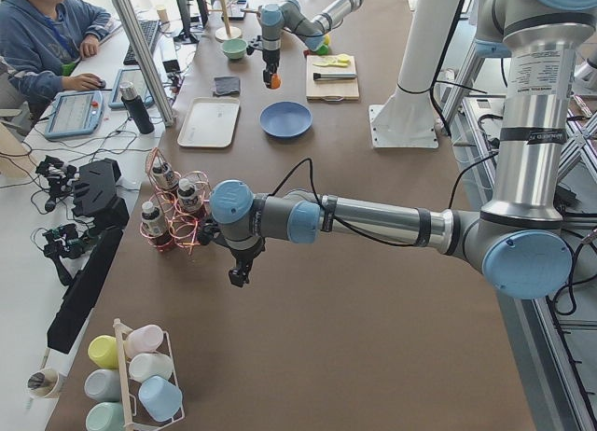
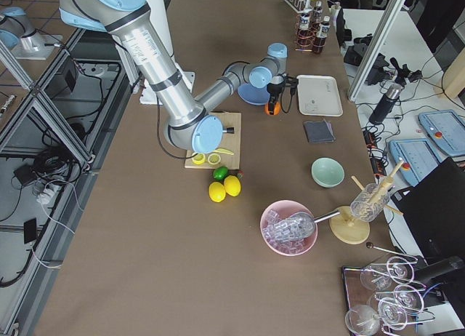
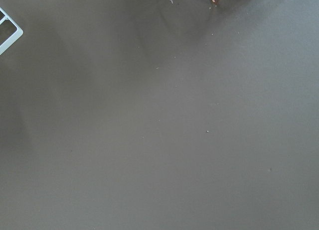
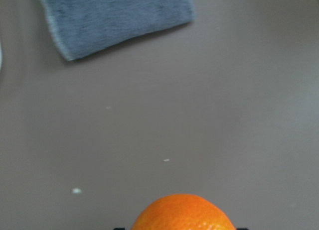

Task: Pick orange to plate
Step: 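Carry the tangerine with the right gripper over the blue plate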

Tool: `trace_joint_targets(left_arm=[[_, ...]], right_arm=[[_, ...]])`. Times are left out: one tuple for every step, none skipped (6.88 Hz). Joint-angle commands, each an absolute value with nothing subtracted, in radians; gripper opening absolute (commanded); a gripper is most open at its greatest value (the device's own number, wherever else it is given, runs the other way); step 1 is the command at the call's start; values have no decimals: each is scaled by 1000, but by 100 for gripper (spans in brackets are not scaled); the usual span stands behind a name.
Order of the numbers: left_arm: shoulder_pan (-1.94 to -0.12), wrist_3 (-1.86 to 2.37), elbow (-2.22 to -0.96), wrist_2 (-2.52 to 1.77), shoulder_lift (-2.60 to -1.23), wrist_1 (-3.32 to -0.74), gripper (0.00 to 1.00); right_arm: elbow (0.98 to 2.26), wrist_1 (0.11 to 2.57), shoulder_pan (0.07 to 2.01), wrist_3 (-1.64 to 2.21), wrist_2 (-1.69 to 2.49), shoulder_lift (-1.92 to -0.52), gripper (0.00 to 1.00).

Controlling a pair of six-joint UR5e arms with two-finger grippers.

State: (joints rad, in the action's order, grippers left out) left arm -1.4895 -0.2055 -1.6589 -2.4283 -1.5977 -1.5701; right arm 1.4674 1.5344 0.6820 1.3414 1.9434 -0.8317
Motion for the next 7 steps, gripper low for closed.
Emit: trace_joint_targets(left_arm=[[-1489, -206, -1663, -2428, -1594, -1569, 98], [-1489, -206, -1661, -2427, -1594, -1569, 98], [-1489, -206, -1661, -2428, -1591, -1569, 98], [-1489, -206, -1661, -2428, -1589, -1571, 98], [-1489, -206, -1661, -2428, -1589, -1571, 98], [-1489, -206, -1661, -2428, -1589, -1569, 98], [-1489, -206, -1660, -2427, -1588, -1569, 98]], right_arm=[[1285, 1549, 577, 1474, 1860, -631, 0], [1282, 1548, 551, 1480, 1850, -627, 0], [1279, 1549, 537, 1480, 1848, -633, 0], [1281, 1551, 531, 1480, 1845, -635, 0], [1281, 1551, 525, 1480, 1845, -637, 0], [1281, 1549, 516, 1482, 1845, -637, 0], [1281, 1548, 508, 1482, 1842, -638, 87]])
